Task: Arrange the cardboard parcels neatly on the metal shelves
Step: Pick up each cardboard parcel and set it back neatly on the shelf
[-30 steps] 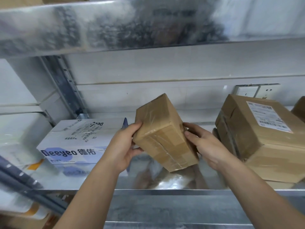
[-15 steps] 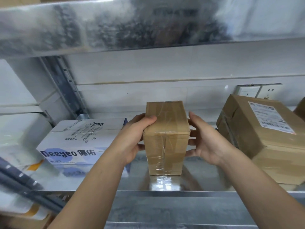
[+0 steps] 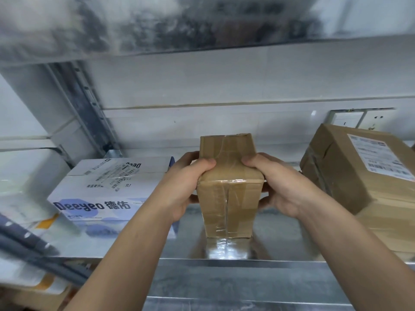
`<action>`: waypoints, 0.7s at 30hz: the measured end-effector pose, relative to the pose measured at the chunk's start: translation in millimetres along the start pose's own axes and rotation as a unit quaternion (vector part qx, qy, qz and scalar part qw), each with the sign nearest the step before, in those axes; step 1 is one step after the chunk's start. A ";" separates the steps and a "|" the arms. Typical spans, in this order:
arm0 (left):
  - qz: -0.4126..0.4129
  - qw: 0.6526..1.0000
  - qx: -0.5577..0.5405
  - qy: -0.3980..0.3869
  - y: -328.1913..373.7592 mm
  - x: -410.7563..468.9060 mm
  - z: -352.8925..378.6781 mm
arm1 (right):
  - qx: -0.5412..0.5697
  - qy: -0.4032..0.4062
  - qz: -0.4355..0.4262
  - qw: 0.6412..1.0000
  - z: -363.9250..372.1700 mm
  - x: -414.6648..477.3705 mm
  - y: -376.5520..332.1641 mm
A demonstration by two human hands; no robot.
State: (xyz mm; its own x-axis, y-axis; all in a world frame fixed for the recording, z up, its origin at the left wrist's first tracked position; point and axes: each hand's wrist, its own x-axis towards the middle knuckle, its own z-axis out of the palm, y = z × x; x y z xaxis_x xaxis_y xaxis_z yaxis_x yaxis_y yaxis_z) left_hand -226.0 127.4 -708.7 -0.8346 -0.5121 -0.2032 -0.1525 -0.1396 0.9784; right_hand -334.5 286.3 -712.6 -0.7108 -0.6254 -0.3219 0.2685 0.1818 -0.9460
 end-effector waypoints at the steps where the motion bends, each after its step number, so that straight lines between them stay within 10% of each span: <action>1: 0.002 1.000 -0.001 0.001 -0.3 0.4 -0.2 | 0.000 0.000 -0.001 1.000 0.6 -0.2 -0.3; 21: -0.003 1.000 0.015 -0.022 2.1 -4.3 -4.1 | 0.000 -0.003 -0.006 1.000 2.7 -9.2 -6.4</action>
State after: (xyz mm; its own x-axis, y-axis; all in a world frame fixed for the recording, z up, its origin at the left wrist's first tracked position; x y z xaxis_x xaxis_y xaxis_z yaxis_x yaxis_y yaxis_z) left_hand -220.6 125.8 -705.9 -0.8559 -0.4736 -0.2077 -0.1725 -0.1171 0.9780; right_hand -327.9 288.8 -703.5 -0.7098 -0.6320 -0.3110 0.2604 0.1748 -0.9495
